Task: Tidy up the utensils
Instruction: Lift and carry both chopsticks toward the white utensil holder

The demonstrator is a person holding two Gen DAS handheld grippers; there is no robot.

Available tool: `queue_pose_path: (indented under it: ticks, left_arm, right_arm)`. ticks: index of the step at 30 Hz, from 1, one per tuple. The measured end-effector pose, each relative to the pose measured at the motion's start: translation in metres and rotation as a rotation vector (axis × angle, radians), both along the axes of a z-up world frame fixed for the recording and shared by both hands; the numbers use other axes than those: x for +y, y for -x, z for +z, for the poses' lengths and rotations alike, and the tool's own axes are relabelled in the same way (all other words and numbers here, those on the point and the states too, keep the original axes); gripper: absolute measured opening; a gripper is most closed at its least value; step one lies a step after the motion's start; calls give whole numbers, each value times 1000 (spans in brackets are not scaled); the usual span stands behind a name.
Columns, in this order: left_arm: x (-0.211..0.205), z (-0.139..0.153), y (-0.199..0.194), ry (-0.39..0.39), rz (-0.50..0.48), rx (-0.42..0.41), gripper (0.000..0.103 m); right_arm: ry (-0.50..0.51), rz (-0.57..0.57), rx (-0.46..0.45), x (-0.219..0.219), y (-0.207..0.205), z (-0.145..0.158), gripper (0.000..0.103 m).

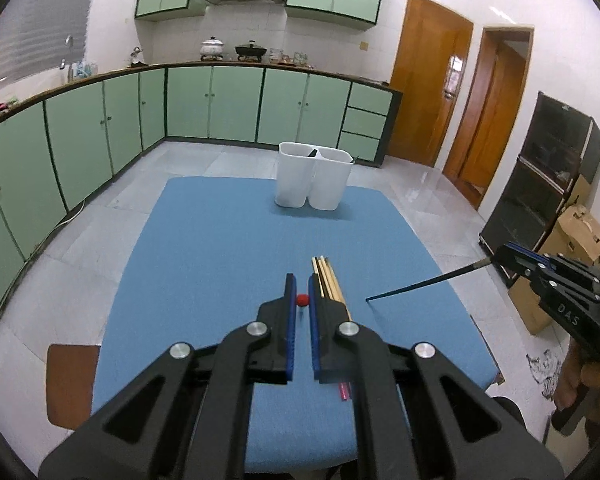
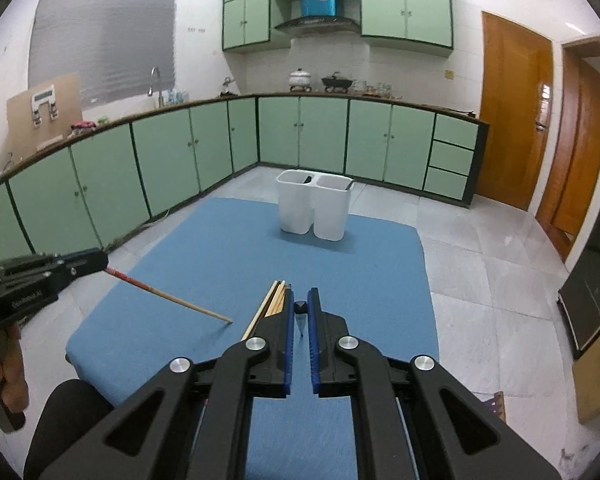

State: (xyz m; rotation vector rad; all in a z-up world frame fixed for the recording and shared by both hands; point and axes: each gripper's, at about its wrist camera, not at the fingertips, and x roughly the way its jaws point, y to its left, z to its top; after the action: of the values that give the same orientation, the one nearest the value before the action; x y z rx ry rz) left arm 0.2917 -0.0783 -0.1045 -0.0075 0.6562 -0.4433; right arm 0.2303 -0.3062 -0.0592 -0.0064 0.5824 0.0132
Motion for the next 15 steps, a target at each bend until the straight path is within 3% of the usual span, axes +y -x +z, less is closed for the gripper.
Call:
queue_pose_path:
  ticks: [15]
  left_arm:
    - [-21,40,-49,-45,-74,-3,5]
  right_arm:
    - [-21,39,105,-19,-61,40,6]
